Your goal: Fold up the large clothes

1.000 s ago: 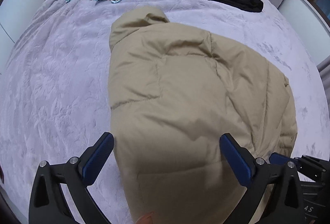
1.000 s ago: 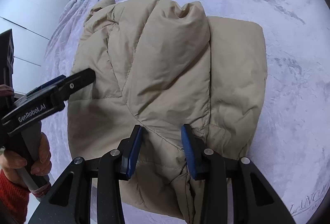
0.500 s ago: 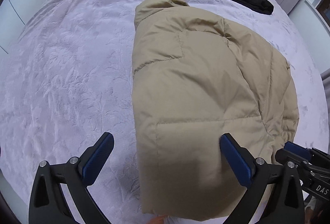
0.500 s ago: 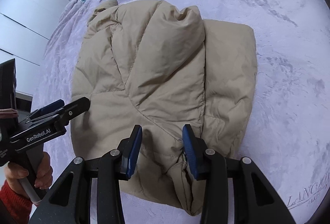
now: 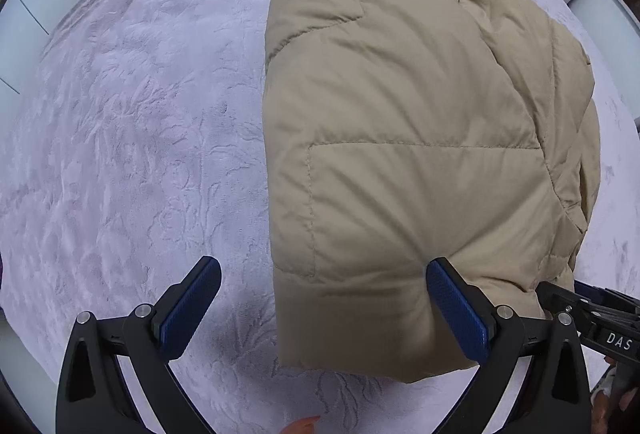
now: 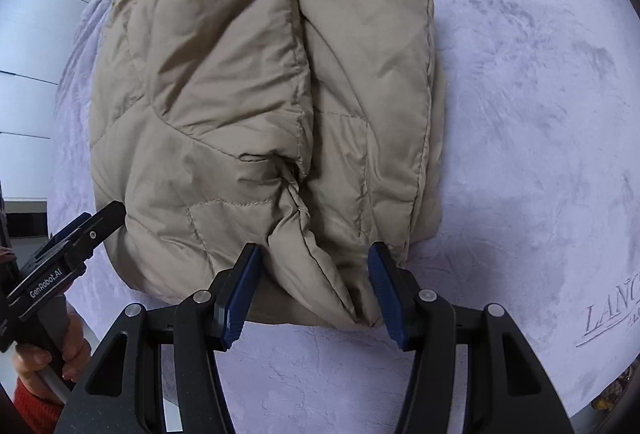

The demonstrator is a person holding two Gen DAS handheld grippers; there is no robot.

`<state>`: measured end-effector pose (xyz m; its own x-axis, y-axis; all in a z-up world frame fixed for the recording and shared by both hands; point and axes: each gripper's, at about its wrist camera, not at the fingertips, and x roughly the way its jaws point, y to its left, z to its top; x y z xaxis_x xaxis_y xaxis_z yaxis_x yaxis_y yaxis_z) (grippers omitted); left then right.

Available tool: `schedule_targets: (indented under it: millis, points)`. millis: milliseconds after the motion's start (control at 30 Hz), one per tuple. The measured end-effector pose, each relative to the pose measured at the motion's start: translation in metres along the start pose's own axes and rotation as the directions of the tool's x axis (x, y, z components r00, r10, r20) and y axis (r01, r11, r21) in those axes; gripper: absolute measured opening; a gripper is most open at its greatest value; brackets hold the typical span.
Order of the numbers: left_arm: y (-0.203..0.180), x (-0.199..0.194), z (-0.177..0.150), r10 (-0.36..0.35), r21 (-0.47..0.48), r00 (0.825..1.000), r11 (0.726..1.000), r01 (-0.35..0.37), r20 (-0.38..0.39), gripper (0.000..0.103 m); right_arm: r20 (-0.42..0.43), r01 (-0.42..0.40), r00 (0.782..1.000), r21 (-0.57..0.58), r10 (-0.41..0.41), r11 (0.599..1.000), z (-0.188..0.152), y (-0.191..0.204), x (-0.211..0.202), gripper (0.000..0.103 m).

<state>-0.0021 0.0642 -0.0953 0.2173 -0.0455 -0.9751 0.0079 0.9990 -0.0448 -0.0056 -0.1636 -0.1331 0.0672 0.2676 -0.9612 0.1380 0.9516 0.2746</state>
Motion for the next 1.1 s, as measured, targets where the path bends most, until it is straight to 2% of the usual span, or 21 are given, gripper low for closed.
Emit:
schedule_targets:
  millis: [167, 367, 500, 667, 733, 1100]
  points:
    - [0.0, -0.005, 0.0, 0.003, 0.008, 1.0, 1.0, -0.003, 0.003, 0.103, -0.014, 0.038, 0.999, 0.012, -0.038, 0.999, 0.0, 0.005, 0.012, 0.059]
    - [0.009, -0.024, -0.004, 0.013, 0.002, 1.0, 1.0, -0.013, 0.011, 0.103, 0.021, -0.003, 1.0, 0.005, 0.003, 1.0, -0.006, 0.007, -0.018, 0.06]
    - [0.015, -0.04, -0.008, 0.017, 0.002, 1.0, 1.0, -0.017, 0.025, 0.103, 0.054, -0.012, 0.998, 0.012, 0.012, 1.0, -0.012, 0.006, -0.042, 0.071]
    - [0.016, -0.062, -0.01, 0.023, 0.011, 0.998, 1.0, -0.024, 0.05, 0.103, 0.08, -0.027, 0.996, 0.014, 0.026, 1.0, -0.018, 0.01, -0.063, 0.073]
    - [0.016, -0.071, -0.011, 0.024, 0.014, 0.998, 1.0, -0.025, 0.06, 0.103, 0.092, -0.028, 0.995, 0.006, 0.027, 1.0, -0.021, 0.011, -0.071, 0.08]
    - [0.009, -0.129, 0.004, 0.021, 0.043, 0.989, 0.999, -0.028, 0.147, 0.103, 0.187, 0.007, 0.982, 0.018, -0.011, 1.0, -0.023, 0.03, -0.114, 0.082]
